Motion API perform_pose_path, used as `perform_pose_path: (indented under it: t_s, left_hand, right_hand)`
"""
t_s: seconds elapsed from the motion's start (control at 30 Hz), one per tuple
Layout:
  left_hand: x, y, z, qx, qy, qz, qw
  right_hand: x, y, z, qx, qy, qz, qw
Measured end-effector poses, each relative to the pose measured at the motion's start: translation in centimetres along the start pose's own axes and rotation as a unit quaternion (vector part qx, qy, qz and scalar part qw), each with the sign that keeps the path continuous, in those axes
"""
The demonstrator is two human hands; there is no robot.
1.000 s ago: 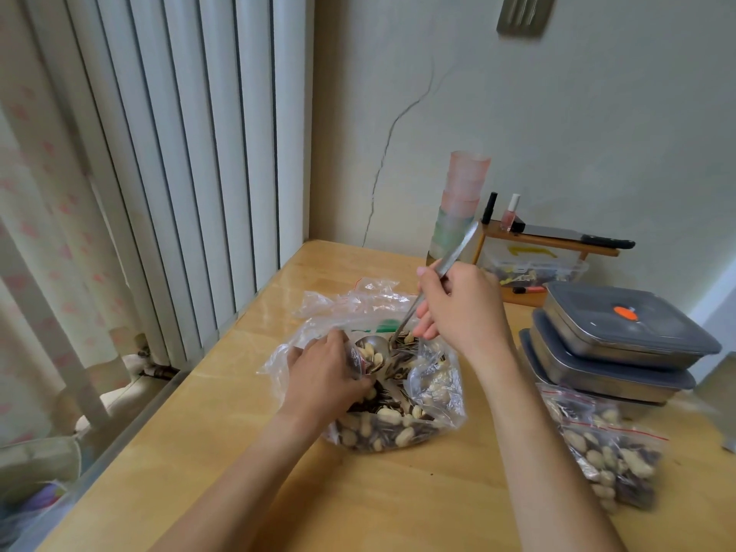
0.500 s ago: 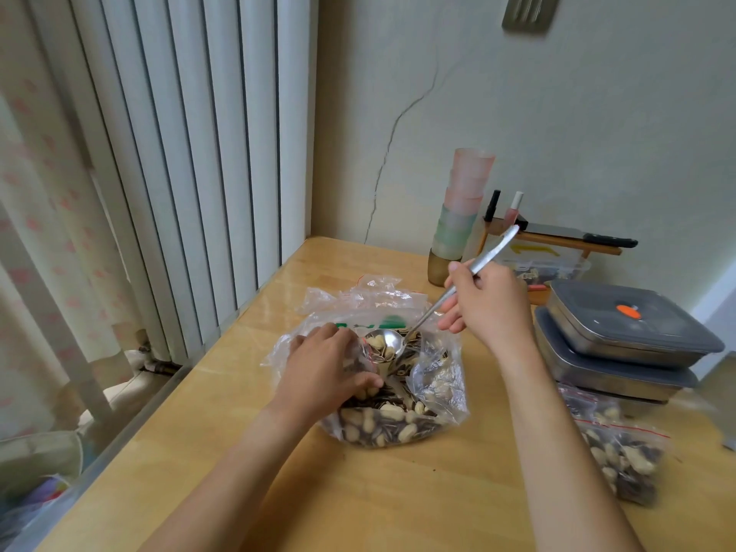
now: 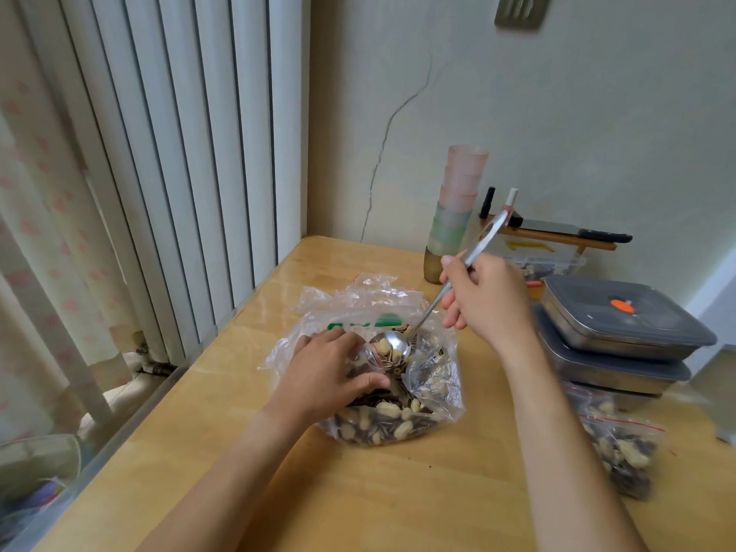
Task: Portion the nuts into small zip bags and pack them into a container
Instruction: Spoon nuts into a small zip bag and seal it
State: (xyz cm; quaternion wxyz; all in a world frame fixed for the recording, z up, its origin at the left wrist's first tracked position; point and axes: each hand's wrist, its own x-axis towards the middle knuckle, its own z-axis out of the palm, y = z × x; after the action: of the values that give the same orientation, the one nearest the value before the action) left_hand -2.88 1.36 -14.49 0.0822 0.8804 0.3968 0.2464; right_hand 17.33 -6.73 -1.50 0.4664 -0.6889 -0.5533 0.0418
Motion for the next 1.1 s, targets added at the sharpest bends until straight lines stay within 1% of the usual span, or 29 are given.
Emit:
perform_pose_path:
  t_s: [0.1, 0.2, 0.33, 0.43, 0.53, 0.63, 0.77, 0.83, 0.93, 0.97, 1.1]
  left_hand:
    - [0.0, 0.5, -0.1, 0.004, 0.002, -0.003, 1.000]
    - [0.1, 1.2, -0.1, -0.007, 0.020, -0.019, 1.000]
    - [0.3, 1.5, 0.2, -0.061, 0.030, -0.022, 0.997]
    - [0.3, 1.6, 0.8, -0.082, 0.023, -0.026, 0.996]
    - [0.1, 1.7, 1.3, -0.079, 0.044, -0.029, 0.995]
    - [0.0, 1.6, 1.4, -0.091, 0.057, -0.045, 0.993]
    - [0.0, 1.7, 1.2, -0.134, 0.059, -0.062, 0.987]
    - [0.0, 1.8, 1.2, -0.148, 0.054, -0.069, 0.985]
    - [0.1, 1.7, 1.3, -0.154, 0.045, -0.078, 0.984]
    - [0.1, 1.6, 1.4, -0.153, 0.043, -0.079, 0.984]
    - [0.3, 1.6, 1.5, -0.158, 0.053, -0.080, 0.983]
  right_hand:
    - [-0.4, -1.2, 0.0, -0.022, -0.008, -0.050, 0.998]
    - [-0.7, -2.4, 0.1, -0.037, 0.001, -0.091, 0.995]
    - [-1.1, -3.4, 0.0, -0.065, 0.030, -0.131, 0.989]
    - [-1.2, -3.6, 0.2, -0.071, 0.035, -0.145, 0.986]
    - [-1.2, -3.6, 0.4, -0.075, 0.040, -0.156, 0.984]
    - [-1.0, -3.3, 0.4, -0.084, 0.062, -0.168, 0.980]
    - [-0.7, -2.9, 0.5, -0.094, 0.086, -0.169, 0.977]
    - [-0.8, -3.0, 0.5, -0.099, 0.080, -0.174, 0.976]
    - [-0.9, -3.3, 0.5, -0.100, 0.029, -0.182, 0.978]
    - [-0.9, -3.3, 0.5, -0.103, 0.025, -0.188, 0.977]
    - [-0.9, -3.3, 0.7, -0.105, 0.056, -0.199, 0.973]
